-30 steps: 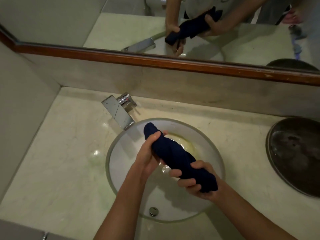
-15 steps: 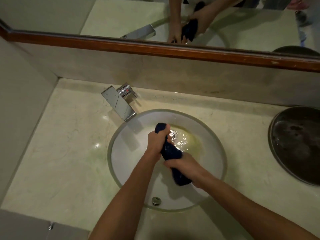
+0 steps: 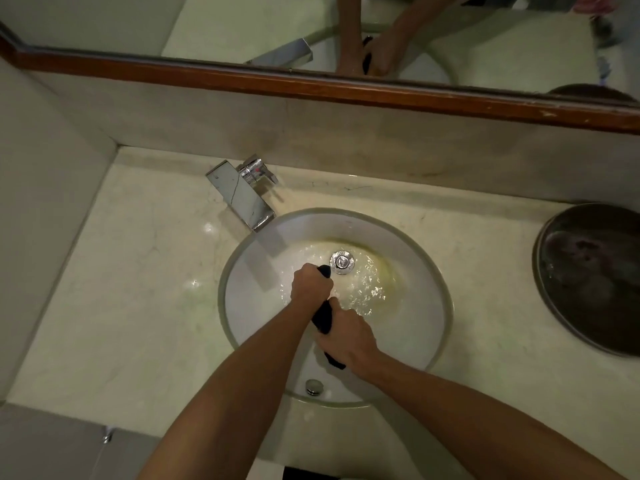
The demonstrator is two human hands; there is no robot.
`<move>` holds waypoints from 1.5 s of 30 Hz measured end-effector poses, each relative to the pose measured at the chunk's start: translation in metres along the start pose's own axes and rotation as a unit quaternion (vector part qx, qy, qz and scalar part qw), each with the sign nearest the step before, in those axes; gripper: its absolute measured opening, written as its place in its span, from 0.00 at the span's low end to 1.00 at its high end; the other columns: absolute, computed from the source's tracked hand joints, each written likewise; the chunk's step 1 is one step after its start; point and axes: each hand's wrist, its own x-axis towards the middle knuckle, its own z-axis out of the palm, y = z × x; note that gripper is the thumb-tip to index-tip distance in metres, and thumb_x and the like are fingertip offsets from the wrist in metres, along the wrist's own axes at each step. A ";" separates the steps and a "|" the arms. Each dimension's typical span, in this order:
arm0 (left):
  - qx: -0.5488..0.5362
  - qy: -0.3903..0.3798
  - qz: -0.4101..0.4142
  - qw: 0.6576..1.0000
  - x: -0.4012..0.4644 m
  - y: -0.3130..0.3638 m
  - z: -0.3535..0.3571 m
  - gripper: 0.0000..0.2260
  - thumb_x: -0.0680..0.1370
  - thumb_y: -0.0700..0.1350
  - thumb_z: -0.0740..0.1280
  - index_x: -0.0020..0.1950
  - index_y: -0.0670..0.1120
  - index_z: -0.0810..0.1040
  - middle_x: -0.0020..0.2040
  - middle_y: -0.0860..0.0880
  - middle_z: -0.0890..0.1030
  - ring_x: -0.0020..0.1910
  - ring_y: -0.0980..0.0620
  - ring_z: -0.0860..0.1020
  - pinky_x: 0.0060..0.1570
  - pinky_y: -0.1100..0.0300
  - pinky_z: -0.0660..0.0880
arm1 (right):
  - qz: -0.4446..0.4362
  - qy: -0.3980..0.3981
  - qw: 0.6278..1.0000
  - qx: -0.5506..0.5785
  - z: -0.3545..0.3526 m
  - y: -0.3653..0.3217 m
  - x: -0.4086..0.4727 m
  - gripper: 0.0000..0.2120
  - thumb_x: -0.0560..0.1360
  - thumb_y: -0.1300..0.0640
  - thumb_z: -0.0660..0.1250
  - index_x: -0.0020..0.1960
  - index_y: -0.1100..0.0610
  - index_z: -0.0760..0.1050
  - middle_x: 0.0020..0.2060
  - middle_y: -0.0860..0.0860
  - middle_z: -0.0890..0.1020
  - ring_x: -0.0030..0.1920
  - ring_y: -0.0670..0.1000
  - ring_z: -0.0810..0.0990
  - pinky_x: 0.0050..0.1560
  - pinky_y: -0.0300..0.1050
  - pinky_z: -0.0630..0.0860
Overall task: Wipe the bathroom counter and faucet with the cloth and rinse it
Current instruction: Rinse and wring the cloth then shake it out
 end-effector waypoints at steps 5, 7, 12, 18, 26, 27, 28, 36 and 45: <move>-0.058 -0.021 -0.053 0.997 -0.003 -0.013 0.009 0.25 0.76 0.56 0.73 0.59 0.35 0.76 0.53 0.42 0.81 0.47 0.45 0.79 0.43 0.57 0.72 | -0.025 -0.004 0.998 -0.050 -0.001 0.008 -0.006 0.22 0.74 0.48 0.69 0.64 0.56 0.71 0.50 0.56 0.82 0.50 0.58 0.82 0.44 0.46 0.76; -0.074 -0.010 -0.076 0.994 -0.005 -0.018 0.011 0.28 0.78 0.60 0.69 0.60 0.35 0.76 0.51 0.44 0.79 0.50 0.44 0.80 0.46 0.58 0.72 | -0.030 -0.009 0.997 -0.071 0.002 0.007 -0.008 0.23 0.74 0.46 0.69 0.65 0.56 0.72 0.51 0.56 0.81 0.51 0.58 0.83 0.44 0.46 0.76; -0.070 0.010 -0.084 0.994 -0.008 -0.018 0.007 0.08 0.77 0.44 0.66 0.42 0.40 0.74 0.37 0.47 0.76 0.32 0.52 0.74 0.34 0.60 0.71 | -0.009 -0.018 1.000 0.001 0.007 0.003 -0.015 0.26 0.72 0.46 0.70 0.66 0.55 0.70 0.48 0.54 0.82 0.46 0.56 0.83 0.44 0.48 0.80; -0.329 -0.073 -0.136 0.932 -0.021 0.011 -0.026 0.17 0.79 0.53 0.72 0.42 0.41 0.74 0.27 0.48 0.77 0.28 0.50 0.76 0.36 0.59 0.76 | -0.020 -0.102 0.982 0.156 -0.043 0.001 -0.029 0.34 0.65 0.45 0.79 0.66 0.48 0.70 0.53 0.46 0.81 0.50 0.49 0.82 0.53 0.49 0.81; -0.607 -0.304 0.028 0.734 -0.091 0.006 -0.090 0.13 0.77 0.43 0.66 0.59 0.41 0.81 0.52 0.42 0.84 0.52 0.45 0.82 0.53 0.53 0.80 | 0.061 -0.372 0.682 0.627 -0.126 0.027 -0.060 0.37 0.65 0.59 0.77 0.71 0.67 0.70 0.50 0.60 0.81 0.40 0.55 0.82 0.34 0.47 0.82; -0.613 -0.294 0.060 0.731 -0.098 0.007 -0.088 0.13 0.76 0.46 0.70 0.56 0.41 0.84 0.53 0.43 0.85 0.55 0.46 0.82 0.54 0.54 0.81 | 0.040 -0.420 0.606 0.674 -0.127 0.028 -0.062 0.35 0.69 0.59 0.74 0.73 0.66 0.68 0.50 0.60 0.79 0.38 0.53 0.81 0.32 0.43 0.80; -0.625 -0.295 0.077 0.719 -0.107 0.011 -0.086 0.14 0.72 0.50 0.76 0.54 0.43 0.87 0.54 0.45 0.85 0.56 0.47 0.83 0.56 0.55 0.80 | 0.015 -0.464 0.533 0.708 -0.124 0.026 -0.063 0.32 0.73 0.59 0.71 0.74 0.65 0.65 0.50 0.59 0.78 0.36 0.51 0.79 0.30 0.40 0.79; -0.776 -0.307 0.151 0.530 -0.125 0.036 -0.076 0.20 0.76 0.44 0.74 0.68 0.49 0.75 0.43 0.51 0.82 0.39 0.56 0.80 0.52 0.52 0.81 | -0.082 -0.518 0.391 0.756 -0.102 0.004 -0.079 0.32 0.78 0.47 0.71 0.69 0.59 0.56 0.50 0.56 0.74 0.36 0.47 0.71 0.28 0.32 0.73; -0.436 -0.057 -0.018 0.898 -0.054 0.045 -0.049 0.20 0.80 0.52 0.70 0.33 0.42 0.73 0.24 0.46 0.72 0.21 0.50 0.71 0.35 0.53 0.78 | 0.030 -0.034 0.971 0.235 -0.097 -0.026 -0.052 0.20 0.70 0.52 0.78 0.58 0.49 0.75 0.41 0.47 0.83 0.35 0.47 0.81 0.35 0.43 0.79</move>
